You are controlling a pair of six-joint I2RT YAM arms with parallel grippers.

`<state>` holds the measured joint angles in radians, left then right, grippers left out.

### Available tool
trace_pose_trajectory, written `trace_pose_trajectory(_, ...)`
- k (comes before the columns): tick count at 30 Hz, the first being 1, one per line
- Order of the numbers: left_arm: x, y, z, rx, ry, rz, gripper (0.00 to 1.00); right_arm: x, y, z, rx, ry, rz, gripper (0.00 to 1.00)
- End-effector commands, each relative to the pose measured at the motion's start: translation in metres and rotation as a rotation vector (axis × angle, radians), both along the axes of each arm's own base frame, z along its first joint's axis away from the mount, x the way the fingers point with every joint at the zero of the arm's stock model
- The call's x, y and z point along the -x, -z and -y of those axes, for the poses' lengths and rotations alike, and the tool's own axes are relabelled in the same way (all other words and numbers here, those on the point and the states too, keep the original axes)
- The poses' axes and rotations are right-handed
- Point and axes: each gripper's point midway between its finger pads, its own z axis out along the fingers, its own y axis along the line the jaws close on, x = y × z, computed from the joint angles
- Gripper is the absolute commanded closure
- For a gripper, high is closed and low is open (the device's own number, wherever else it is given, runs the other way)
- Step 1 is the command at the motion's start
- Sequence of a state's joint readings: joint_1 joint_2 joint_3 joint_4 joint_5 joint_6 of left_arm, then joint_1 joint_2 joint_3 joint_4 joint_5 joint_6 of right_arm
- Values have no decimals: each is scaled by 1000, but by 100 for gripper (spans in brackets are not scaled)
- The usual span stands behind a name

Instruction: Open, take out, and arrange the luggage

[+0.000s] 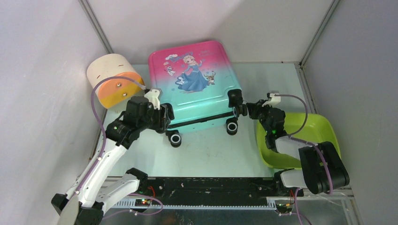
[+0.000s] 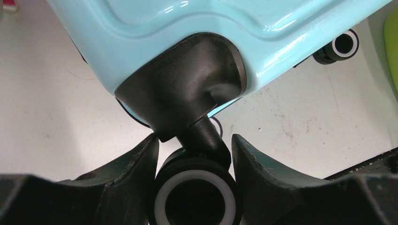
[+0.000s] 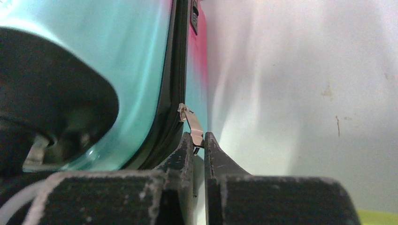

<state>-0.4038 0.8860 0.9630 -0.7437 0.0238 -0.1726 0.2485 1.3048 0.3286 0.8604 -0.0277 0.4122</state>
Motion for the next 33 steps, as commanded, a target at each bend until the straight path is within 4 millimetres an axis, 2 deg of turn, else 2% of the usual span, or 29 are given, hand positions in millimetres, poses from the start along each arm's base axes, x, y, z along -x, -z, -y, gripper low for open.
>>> trace_pose_trajectory(1, -15, -21, -10, -30, -26, 132, 100, -35, -32, 24, 4, 86, 83, 100)
trace_pose_trajectory(3, -15, -17, -12, -23, -37, 132, 100, -41, -34, 17, -12, 55, 80, 100)
trace_pose_trajectory(5, -15, -13, -13, -23, -46, 123, 100, -47, -28, 14, -17, 43, 59, 100)
trace_pose_trajectory(6, -15, -12, -14, -25, -50, 120, 100, -50, -31, 13, -19, 42, 66, 100)
trace_pose_trajectory(9, -15, -8, -16, -41, -54, 102, 100, -56, -23, 14, -19, 46, 49, 100)
trace_pose_trajectory(16, -16, -13, -15, -37, -36, 113, 100, -73, -13, 18, -62, 38, 3, 100)
trace_pose_trajectory(20, -16, -11, -14, -35, -29, 115, 100, -83, -18, 9, -68, -9, 16, 100)
trace_pose_trajectory(24, -20, -11, -24, -64, -85, 109, 98, -88, -28, -1, -100, -56, 41, 100)
trace_pose_trajectory(26, -22, -14, -28, -77, -109, 110, 83, -86, -28, -3, -119, -61, 30, 100)
trace_pose_trajectory(27, -23, -21, -28, -75, -118, 121, 68, -85, -26, -3, -130, -62, 15, 100)
trace_pose_trajectory(28, -23, -23, -29, -77, -124, 112, 61, -84, -25, -6, -135, -75, 7, 100)
trace_pose_trajectory(29, -24, -33, -29, -68, -127, 129, 51, -82, -22, -8, -140, -82, -10, 100)
trace_pose_trajectory(30, -24, -38, -27, -53, -131, 131, 47, -80, -20, -11, -142, -97, -20, 100)
trace_pose_trajectory(31, -26, -52, -25, -27, -132, 155, 44, -78, -18, -14, -143, -105, -31, 100)
trace_pose_trajectory(32, -26, -56, -23, 9, -157, 147, 43, -76, -16, -15, -142, -111, -35, 100)
trace_pose_trajectory(33, -27, -69, -21, 38, -168, 161, 42, -75, -16, -18, -143, -118, -32, 100)
